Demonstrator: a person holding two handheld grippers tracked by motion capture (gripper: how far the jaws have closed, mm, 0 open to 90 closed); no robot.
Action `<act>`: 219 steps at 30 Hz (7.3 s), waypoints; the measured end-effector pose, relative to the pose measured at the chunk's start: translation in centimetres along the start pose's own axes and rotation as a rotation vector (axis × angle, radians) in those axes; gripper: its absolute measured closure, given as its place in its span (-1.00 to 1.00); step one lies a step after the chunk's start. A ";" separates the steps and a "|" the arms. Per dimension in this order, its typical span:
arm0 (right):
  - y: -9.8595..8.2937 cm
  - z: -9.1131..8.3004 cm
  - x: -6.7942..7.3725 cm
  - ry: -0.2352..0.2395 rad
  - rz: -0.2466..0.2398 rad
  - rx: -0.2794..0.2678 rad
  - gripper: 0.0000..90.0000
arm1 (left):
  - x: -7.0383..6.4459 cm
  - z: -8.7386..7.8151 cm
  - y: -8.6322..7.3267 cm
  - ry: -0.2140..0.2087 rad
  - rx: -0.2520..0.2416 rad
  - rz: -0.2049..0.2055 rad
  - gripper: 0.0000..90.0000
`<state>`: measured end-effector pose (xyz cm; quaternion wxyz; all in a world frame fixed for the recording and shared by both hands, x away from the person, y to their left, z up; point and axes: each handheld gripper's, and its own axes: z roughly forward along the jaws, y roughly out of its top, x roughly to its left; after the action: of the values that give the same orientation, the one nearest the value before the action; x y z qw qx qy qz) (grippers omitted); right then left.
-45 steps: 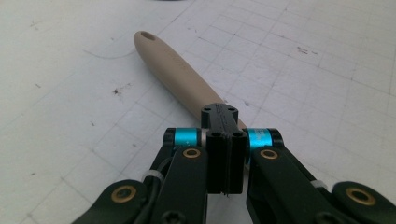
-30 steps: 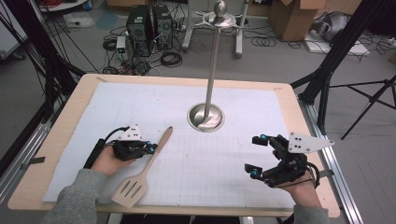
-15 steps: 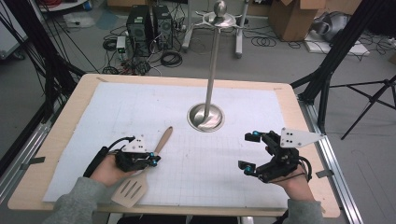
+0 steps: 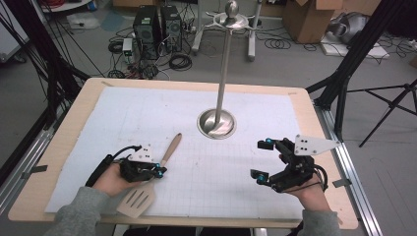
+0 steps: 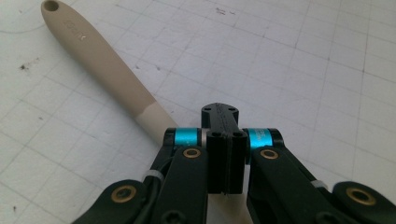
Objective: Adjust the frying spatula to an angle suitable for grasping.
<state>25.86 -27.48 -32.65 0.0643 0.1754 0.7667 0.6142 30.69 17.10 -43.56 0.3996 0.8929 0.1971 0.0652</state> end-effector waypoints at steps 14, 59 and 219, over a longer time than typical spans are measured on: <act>0.0 0.0 0.0 0.003 -0.002 -0.001 -0.83 | 1.0 -1.0 -0.7 0.008 -0.021 0.001 0.99; -0.9 -2.1 1.6 -0.069 -0.003 0.001 -0.83 | 5.7 -0.4 -0.8 0.198 -0.022 -0.117 0.99; -1.2 -0.7 0.2 -0.032 0.022 0.013 -0.83 | 0.3 -2.7 3.3 0.114 -0.056 0.133 0.99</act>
<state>25.19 -28.26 -33.57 0.0687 0.1938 0.7677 0.6069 31.25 17.07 -39.34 0.4072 0.8874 0.1577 0.1479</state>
